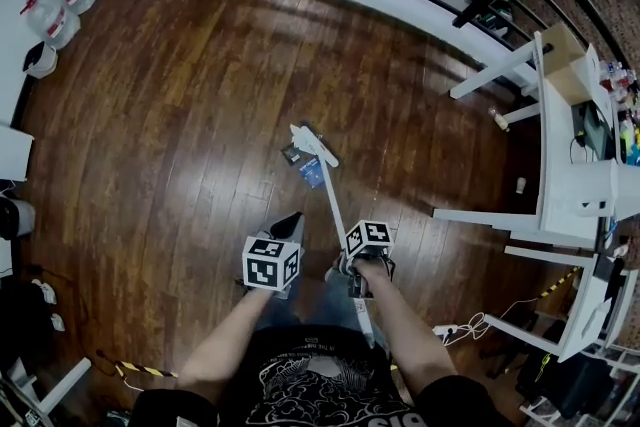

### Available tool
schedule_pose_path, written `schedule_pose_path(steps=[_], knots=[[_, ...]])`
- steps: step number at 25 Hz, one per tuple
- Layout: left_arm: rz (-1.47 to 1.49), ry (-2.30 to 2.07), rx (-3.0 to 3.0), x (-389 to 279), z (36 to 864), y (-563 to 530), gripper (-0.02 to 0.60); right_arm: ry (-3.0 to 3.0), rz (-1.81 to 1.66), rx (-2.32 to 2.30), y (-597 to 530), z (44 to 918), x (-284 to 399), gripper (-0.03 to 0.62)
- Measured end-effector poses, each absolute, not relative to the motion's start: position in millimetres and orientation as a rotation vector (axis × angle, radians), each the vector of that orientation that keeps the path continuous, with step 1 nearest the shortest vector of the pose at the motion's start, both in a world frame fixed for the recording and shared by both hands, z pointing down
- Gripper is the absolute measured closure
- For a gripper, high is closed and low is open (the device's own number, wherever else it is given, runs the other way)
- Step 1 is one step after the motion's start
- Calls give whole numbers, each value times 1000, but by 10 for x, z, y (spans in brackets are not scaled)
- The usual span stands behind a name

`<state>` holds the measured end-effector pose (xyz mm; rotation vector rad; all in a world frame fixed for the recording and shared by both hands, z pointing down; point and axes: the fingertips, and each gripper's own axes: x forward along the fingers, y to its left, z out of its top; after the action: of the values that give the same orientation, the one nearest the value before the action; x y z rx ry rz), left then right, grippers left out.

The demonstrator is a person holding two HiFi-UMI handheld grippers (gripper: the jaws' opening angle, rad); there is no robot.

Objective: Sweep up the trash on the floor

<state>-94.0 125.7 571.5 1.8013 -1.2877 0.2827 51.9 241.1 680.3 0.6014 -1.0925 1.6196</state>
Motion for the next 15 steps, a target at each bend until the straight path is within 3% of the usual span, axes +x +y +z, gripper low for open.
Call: schedule_pose_path(steps=[5,15], knots=[[297,-1288,1792,-864,5755,1351,577,-1131,1341,517,2774,6787,1279,594],[321,-1301,1775,-650,5852,1382,577,-1059,1197,471,3457,6882,2109,594]])
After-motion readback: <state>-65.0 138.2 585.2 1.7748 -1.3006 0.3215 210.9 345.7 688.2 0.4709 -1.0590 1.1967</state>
